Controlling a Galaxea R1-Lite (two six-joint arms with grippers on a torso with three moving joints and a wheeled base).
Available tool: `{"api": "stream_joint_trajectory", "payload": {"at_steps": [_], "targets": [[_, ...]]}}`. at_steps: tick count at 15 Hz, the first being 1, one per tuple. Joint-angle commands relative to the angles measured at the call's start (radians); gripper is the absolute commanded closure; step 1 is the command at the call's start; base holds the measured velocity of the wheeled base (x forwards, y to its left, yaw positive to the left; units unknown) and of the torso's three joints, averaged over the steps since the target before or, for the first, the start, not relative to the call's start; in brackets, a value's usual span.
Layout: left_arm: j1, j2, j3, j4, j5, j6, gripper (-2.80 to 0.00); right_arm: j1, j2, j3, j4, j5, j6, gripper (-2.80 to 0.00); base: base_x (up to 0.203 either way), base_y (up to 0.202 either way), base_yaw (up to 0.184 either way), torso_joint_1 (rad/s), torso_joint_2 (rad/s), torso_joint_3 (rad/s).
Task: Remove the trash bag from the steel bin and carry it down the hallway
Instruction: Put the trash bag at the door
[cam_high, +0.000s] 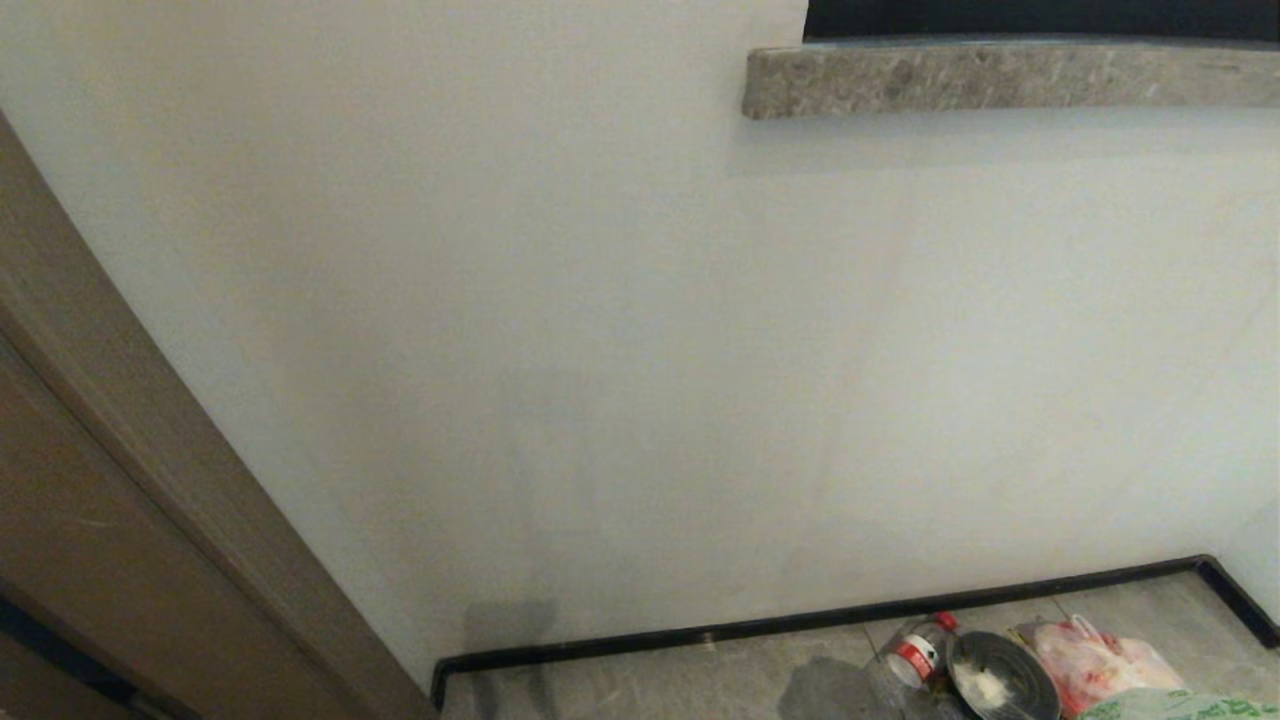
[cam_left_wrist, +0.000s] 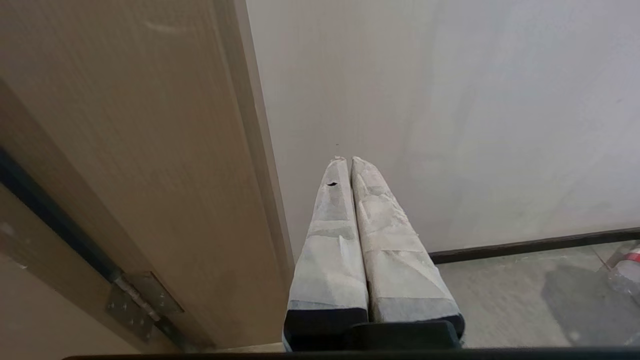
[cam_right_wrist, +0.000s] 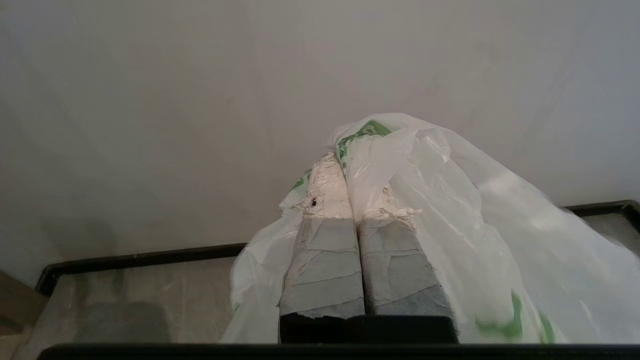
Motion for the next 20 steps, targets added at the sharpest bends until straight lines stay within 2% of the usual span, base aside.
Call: {"api": "stream_joint_trajectory", "payload": {"at_steps": [1,20], "targets": [[0.000,0.000,0.000,0.000,0.000,0.000,0.00,0.000,0.000,0.009,0.000,0.000,0.000,0.00,0.000,0.000,0.000,0.000,0.00,0.000],[0.000,0.000,0.000,0.000,0.000,0.000,0.00,0.000,0.000,0.011,-0.002,0.000,-0.009,0.00,0.000,0.000,0.000,0.002,0.00,-0.183]]}}
